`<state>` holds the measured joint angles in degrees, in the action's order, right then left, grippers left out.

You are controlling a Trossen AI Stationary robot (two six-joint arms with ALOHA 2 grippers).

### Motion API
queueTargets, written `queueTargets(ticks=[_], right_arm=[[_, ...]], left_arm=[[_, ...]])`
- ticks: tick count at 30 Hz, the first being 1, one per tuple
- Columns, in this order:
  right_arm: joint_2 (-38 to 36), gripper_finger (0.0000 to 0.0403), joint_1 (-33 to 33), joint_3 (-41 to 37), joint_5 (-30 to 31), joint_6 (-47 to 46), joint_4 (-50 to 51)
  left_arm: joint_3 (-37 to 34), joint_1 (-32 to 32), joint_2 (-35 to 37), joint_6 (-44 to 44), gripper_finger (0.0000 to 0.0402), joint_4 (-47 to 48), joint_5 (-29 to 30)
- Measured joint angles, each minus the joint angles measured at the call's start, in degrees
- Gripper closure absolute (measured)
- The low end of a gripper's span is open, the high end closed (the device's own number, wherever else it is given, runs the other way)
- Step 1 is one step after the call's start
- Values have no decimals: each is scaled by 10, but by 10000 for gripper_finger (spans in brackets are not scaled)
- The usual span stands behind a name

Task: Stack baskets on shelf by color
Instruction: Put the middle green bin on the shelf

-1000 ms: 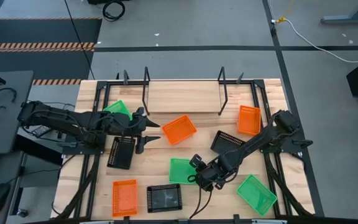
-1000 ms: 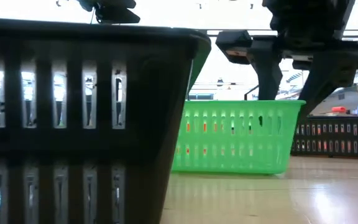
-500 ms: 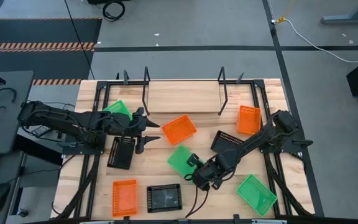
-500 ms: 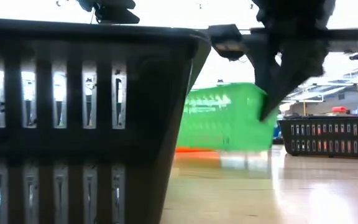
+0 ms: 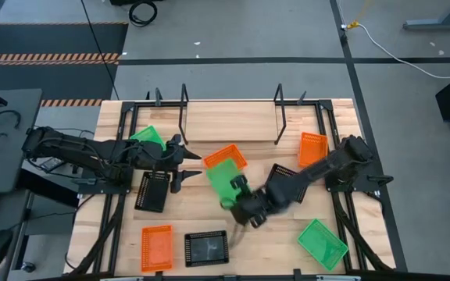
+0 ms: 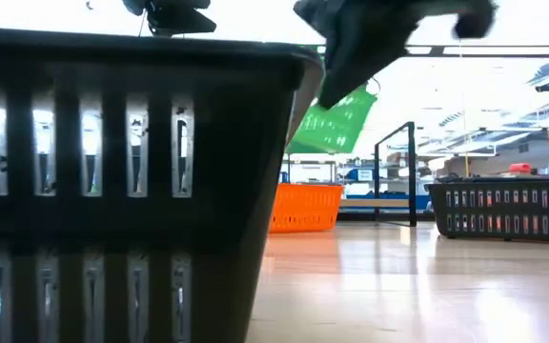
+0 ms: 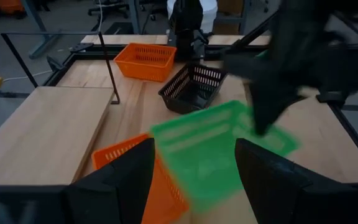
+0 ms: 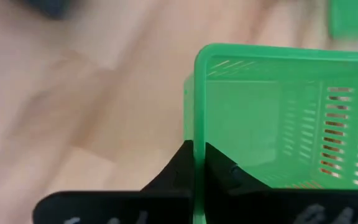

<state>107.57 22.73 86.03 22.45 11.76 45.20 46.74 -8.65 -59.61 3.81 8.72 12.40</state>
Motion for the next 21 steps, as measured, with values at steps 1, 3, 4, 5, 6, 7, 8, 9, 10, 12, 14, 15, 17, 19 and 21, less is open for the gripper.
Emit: queueTargets(ticks=[1,3,4,5,6,7,8,9,10,12,14,15,17,19,21], right_arm=[[0,394,-14,1,0,-12,0],[0,394,-45,1,-1,-30,0],[0,394,-62,1,-7,-40,0],[0,394,-79,1,-13,-49,-1],[0,394,-96,1,-19,-56,-3],[0,394,-113,1,-25,-60,-8],[0,394,-128,1,-29,-61,-15],[0,394,-144,1,-31,-60,-24],[0,394,-157,1,-31,-56,-33],[0,394,-183,1,-31,-38,-58],[0,394,-207,1,-37,-17,-81],[0,394,-219,1,-37,-13,-89],[0,394,-245,2,-43,-13,-97],[0,394,-271,2,-47,-12,-90],[0,394,-294,2,-48,-11,-79]], left_arm=[[0,-1,0,0,171,-3,0],[0,-5,0,0,171,-7,10],[0,-8,0,0,171,-7,26],[0,-12,0,2,171,-5,46],[0,-17,3,3,171,0,70],[0,-22,7,3,171,4,92],[0,-27,12,3,171,5,110],[0,-33,19,3,173,6,124],[0,-39,26,1,174,6,134],[0,-54,43,-3,179,6,142],[0,-68,58,-5,185,5,149],[0,-75,64,-5,188,7,151],[0,-88,75,-11,194,7,154],[0,-100,81,-21,200,7,157],[0,-109,84,-32,205,8,158]])
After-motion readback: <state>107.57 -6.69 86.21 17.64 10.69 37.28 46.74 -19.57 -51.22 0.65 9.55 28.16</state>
